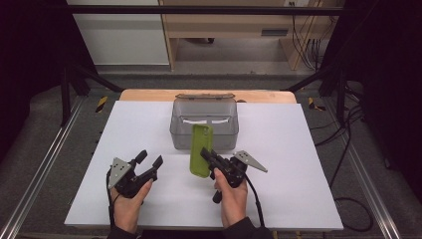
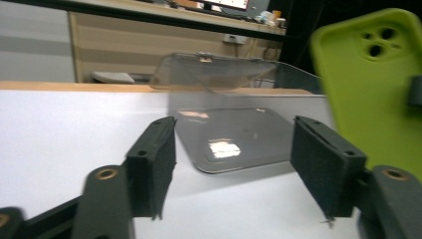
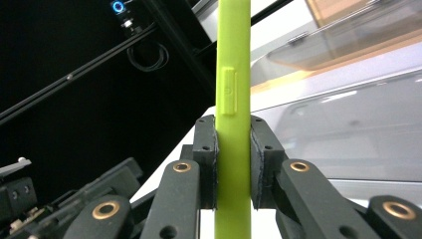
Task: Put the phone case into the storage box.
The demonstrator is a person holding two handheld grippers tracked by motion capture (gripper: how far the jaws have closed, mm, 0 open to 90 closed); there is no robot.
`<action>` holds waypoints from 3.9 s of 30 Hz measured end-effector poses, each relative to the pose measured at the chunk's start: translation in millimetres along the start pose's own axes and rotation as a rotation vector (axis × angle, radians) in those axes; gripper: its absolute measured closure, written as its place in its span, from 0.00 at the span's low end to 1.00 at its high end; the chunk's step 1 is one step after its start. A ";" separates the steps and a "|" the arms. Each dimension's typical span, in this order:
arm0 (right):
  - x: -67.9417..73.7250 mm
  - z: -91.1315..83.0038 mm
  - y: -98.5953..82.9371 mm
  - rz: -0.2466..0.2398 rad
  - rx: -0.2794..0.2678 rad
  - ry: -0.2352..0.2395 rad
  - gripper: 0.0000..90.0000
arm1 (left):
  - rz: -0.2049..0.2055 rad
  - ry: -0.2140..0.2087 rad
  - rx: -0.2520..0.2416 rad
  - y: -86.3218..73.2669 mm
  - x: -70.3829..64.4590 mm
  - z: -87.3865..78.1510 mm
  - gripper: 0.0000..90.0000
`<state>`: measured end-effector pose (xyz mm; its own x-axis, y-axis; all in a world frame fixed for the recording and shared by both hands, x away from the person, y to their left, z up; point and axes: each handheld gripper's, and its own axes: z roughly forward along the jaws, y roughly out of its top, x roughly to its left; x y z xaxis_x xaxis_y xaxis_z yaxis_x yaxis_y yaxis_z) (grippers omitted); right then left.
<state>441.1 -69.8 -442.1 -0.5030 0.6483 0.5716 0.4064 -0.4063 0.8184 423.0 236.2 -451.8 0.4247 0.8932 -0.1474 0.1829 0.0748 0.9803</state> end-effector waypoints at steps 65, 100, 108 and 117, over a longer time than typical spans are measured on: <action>-42.7 2.3 140.1 -0.127 0.077 -0.309 0.86 | 0.041 0.056 -0.001 -2.2 47.2 -24.2 0.02; -71.0 51.5 139.3 -0.153 0.072 -0.395 0.86 | 0.056 0.037 0.018 -4.3 42.9 -20.0 0.03; -73.5 53.4 137.3 -0.159 0.080 -0.407 0.86 | 0.057 0.037 0.018 -4.2 42.6 -20.1 0.03; -74.1 55.1 134.8 -0.203 0.094 -0.428 0.86 | 0.052 0.042 0.006 -3.3 42.9 -21.1 0.02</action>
<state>575.2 -137.0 -377.4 -0.2286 0.9232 0.3088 0.4098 -0.1965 0.8907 421.9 283.7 -458.6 0.3967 0.9135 -0.0905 0.1672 0.0250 0.9856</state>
